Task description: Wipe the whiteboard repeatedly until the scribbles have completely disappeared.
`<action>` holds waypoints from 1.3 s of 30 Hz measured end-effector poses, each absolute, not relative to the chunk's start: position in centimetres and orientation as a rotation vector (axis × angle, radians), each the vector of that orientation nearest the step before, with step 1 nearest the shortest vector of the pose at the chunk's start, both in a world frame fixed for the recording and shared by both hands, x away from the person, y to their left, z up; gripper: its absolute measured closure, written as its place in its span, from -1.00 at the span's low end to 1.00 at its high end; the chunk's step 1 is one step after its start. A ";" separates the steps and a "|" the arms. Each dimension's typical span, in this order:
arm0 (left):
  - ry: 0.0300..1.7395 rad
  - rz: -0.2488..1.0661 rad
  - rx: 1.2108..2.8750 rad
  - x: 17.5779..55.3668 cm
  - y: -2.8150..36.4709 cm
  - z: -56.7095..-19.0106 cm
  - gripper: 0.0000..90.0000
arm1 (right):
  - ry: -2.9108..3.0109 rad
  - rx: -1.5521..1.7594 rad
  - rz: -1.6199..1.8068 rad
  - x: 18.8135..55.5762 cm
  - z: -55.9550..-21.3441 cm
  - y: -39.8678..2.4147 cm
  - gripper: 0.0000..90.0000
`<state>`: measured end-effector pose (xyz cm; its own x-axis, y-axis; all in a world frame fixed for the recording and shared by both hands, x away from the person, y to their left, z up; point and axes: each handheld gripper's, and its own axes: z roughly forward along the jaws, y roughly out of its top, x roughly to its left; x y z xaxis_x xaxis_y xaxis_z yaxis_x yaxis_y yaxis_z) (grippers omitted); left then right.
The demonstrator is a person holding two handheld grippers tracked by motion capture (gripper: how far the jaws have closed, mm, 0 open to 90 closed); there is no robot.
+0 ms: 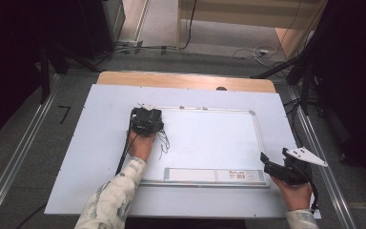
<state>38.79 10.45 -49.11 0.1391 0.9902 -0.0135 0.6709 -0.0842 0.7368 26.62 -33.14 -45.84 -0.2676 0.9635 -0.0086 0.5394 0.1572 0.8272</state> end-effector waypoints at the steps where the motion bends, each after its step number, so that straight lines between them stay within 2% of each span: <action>1: 1.585 0.683 1.828 38.7 10.1 -49.1 -0.10 | 1.884 1.427 0.990 26.6 -45.8 -33.1 -0.66; 15: 1.494 0.622 1.903 37.0 6.5 -49.0 -0.09 | 1.888 1.422 0.989 26.6 -45.8 -33.0 -0.66; 25: 1.422 0.600 1.946 34.4 4.6 -49.1 -0.09 | 1.888 1.423 0.989 26.6 -45.8 -32.9 -0.66; 32: 1.403 0.592 1.954 33.1 6.1 -49.2 -0.09 | 1.886 1.423 0.989 26.5 -45.8 -33.0 -0.66; 39: 1.459 0.632 1.928 33.8 8.9 -49.3 -0.09 | 1.885 1.420 0.990 26.3 -45.7 -33.0 -0.66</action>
